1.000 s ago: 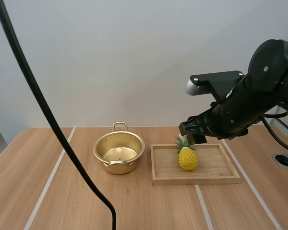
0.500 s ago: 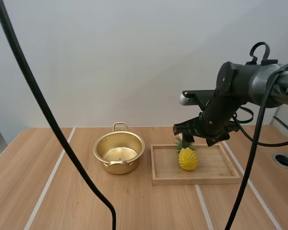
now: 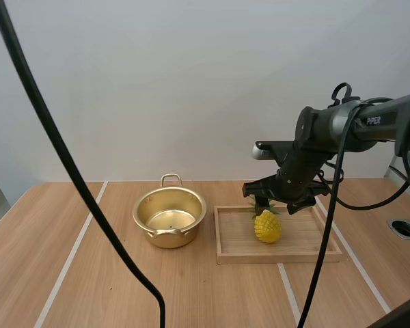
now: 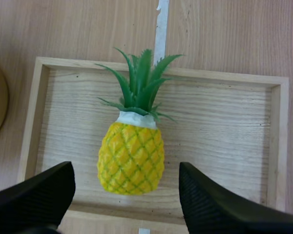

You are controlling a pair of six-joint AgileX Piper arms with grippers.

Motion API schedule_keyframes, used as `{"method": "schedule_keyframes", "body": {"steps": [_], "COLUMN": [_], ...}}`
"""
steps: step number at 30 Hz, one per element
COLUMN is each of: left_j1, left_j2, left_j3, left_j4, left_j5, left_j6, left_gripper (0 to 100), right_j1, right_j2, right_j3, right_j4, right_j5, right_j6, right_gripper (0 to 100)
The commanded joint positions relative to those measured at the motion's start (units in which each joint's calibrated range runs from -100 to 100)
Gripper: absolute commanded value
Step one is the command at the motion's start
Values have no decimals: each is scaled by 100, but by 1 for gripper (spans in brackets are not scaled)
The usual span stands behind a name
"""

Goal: Open the pot, put the pineapple inside, and close it

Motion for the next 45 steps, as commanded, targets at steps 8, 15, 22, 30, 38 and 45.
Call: {"method": "schedule_keyframes", "body": {"steps": [8, 15, 22, 30, 38, 45], "left_j1": [-14, -14, -14, -14, -14, -14], "left_j2": [4, 4, 4, 4, 4, 4], "left_j3": [-25, -25, -25, -25, -25, -25], "left_j4": [42, 42, 42, 42, 42, 42], "left_j5": [-180, -180, -180, -180, -180, -180], "left_j6": [-60, -60, -60, -60, -60, -60], "left_gripper": [0, 0, 0, 0, 0, 0], "right_j1": [-18, -18, -18, -18, -18, -18], "right_j2": [506, 824, 1106, 1442, 1486, 1595], "right_j3": [-35, -35, -35, -35, -35, -35], "right_j4": [80, 165, 186, 289, 289, 301], "right_j5": [-494, -743, -911, -1049, -1214, -1219], "right_j6": [11, -29, -47, -152, -151, -151], "right_gripper": [100, 100, 100, 100, 100, 100]}}
